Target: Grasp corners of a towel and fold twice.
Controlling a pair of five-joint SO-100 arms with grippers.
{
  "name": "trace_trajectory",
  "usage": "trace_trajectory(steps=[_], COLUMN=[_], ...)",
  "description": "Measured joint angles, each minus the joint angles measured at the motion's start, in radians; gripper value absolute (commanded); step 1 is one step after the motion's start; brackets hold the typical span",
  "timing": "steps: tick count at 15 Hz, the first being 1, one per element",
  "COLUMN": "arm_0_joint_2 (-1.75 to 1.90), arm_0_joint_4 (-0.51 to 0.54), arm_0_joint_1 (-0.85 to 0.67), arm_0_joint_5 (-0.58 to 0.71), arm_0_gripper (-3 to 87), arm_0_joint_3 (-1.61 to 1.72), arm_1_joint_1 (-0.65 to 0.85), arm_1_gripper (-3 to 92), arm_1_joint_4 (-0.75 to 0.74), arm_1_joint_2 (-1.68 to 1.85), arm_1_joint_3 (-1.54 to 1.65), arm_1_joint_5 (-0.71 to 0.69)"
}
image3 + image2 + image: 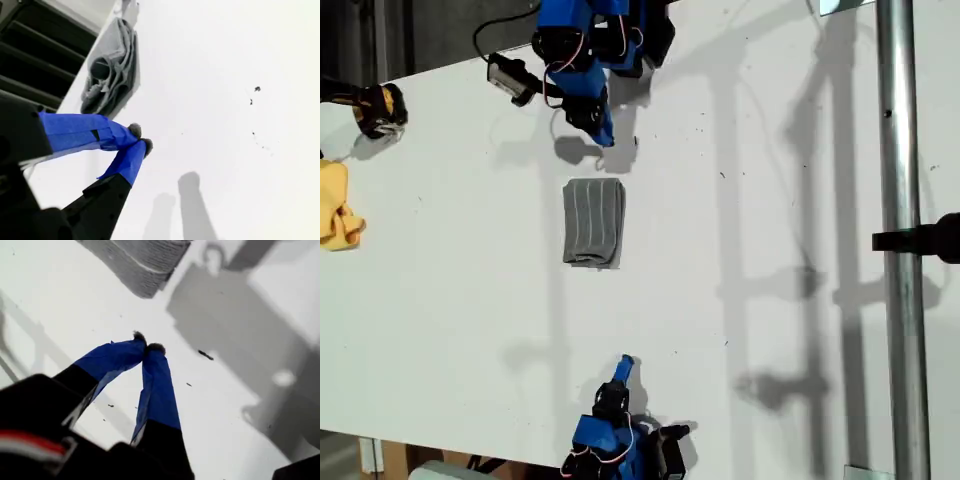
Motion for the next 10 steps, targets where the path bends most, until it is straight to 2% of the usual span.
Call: trace_trajectory(steps=[2, 3, 8, 9, 10], arm_0_joint_2=[0.0, 0.0, 0.0, 0.0, 0.0], arm_0_joint_4=[-0.005, 0.002, 0.144, 0.15, 0.152], arm_0_joint_1=[0.0, 0.003, 0.023, 0.025, 0.02], arm_0_joint_5=[-0.002, 0.008, -0.06, -0.032, 0.058], arm_0_gripper=[-1.5, -1.5, -1.4, -1.4, -1.4], arm_0_joint_3=[0.009, 0.015, 0.026, 0.026, 0.026], arm_1_joint_1=[-0.023, -0.02, -0.071, -0.1, -0.106], arm_1_gripper=[-0.1, 2.9, 8.6, 8.6, 8.6], arm_1_joint_4=[0.104, 0.163, 0.187, 0.187, 0.193], arm_1_joint_2=[0.302, 0.436, 0.517, 0.517, 0.517], arm_1_joint_3=[0.172, 0.225, 0.272, 0.272, 0.272], arm_1_joint_5=[0.075, 0.08, 0.063, 0.06, 0.043])
